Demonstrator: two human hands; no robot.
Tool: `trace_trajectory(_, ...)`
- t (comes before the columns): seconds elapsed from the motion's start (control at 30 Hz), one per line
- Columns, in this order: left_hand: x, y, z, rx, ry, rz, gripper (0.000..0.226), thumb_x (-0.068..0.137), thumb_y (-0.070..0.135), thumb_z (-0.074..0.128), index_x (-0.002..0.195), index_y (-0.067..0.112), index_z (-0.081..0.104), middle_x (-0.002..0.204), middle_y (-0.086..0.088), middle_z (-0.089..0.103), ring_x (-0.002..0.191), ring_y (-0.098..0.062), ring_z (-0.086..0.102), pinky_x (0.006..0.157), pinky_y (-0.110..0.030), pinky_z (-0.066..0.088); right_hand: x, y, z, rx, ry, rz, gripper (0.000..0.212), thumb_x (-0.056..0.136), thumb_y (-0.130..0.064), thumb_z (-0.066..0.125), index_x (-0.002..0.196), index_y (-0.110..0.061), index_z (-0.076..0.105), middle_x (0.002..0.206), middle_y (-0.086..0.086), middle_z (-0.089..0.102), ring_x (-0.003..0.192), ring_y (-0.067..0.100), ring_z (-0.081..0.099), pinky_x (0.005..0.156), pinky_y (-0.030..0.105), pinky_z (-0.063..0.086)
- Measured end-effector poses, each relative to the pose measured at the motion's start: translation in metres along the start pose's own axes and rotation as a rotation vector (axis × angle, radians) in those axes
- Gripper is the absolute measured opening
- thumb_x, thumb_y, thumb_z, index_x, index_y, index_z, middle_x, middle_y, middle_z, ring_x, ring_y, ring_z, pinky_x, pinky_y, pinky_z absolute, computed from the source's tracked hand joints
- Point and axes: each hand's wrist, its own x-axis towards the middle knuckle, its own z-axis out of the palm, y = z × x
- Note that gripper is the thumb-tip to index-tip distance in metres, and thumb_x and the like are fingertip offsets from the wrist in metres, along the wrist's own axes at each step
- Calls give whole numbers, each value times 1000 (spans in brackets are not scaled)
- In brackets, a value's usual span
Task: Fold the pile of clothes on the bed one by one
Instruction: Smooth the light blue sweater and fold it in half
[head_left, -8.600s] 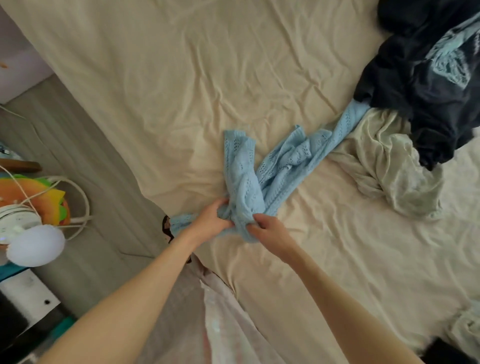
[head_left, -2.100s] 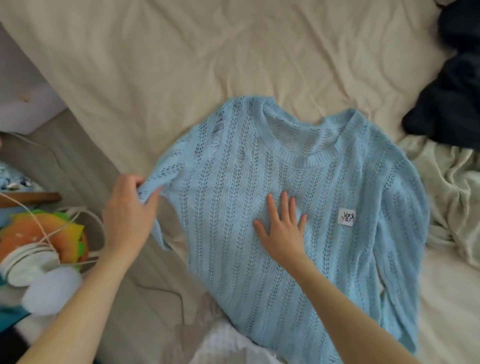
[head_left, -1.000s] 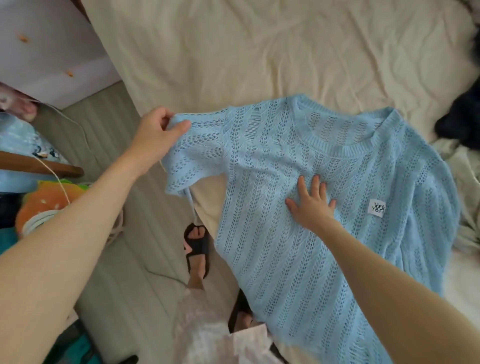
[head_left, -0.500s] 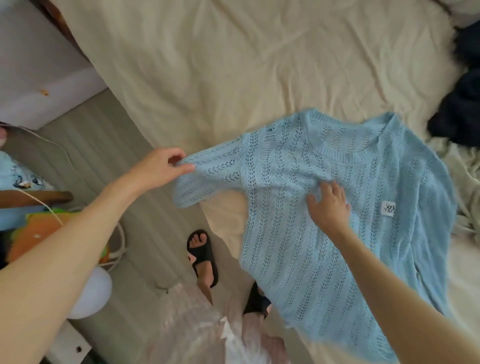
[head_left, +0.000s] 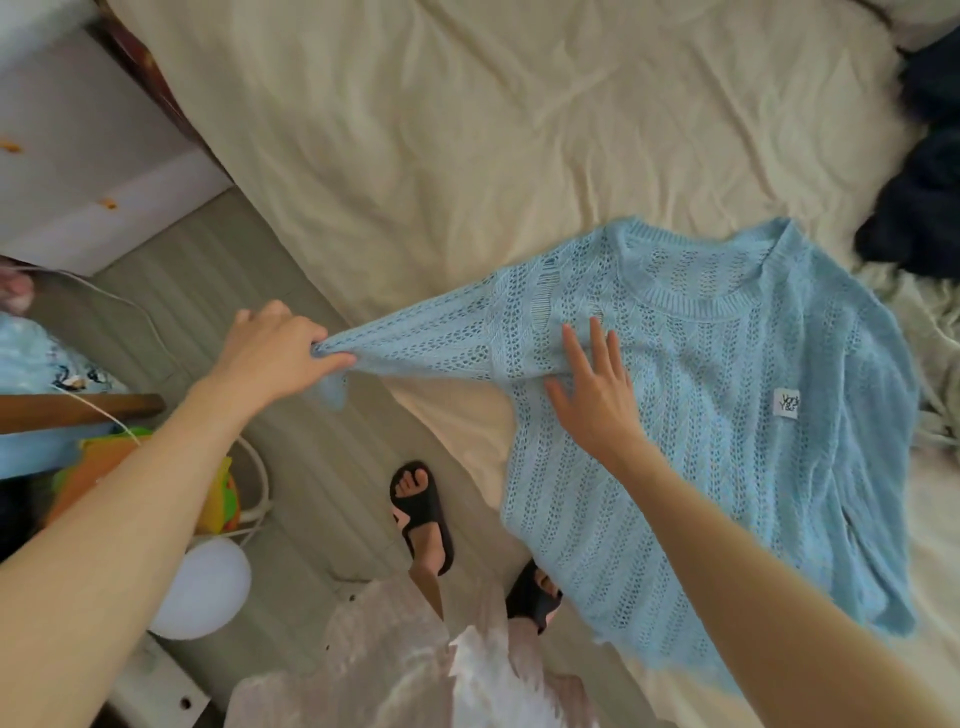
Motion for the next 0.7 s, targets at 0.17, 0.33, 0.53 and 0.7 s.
trace_trajectory(0.17,-7,3,-7,-698,36,35,36,85,37,66,58,22,47,48,12,43,47,-4,39,50,-22,29,-14,0,6,-31,1,-7,66,99,-38,43,152,-28,5,159,4,-13,146,26,-13,117,52,9)
trace_trajectory(0.33,-19,-25,9,-149,-174,-70,19,92,37,55,86,19,56,87,-9,61,87,-30,58,68,-36,43,-18,-8,12,-60,-37,0,64,99,-40,39,152,-29,4,159,3,-14,146,26,-15,116,54,5)
trace_trajectory(0.53,-20,2,19,-209,116,-240,39,93,16,51,131,9,48,127,-20,47,119,-39,43,93,-49,39,-18,-9,11,-19,-35,-2,63,100,-39,39,153,-29,6,160,4,-11,146,26,-12,116,53,5)
trace_trajectory(0.7,-13,69,21,-301,148,16,39,93,12,53,131,4,49,131,-17,48,122,-32,43,102,-41,35,-29,8,6,54,-9,0,61,101,-37,38,152,-27,7,160,4,-6,147,26,-7,119,48,7)
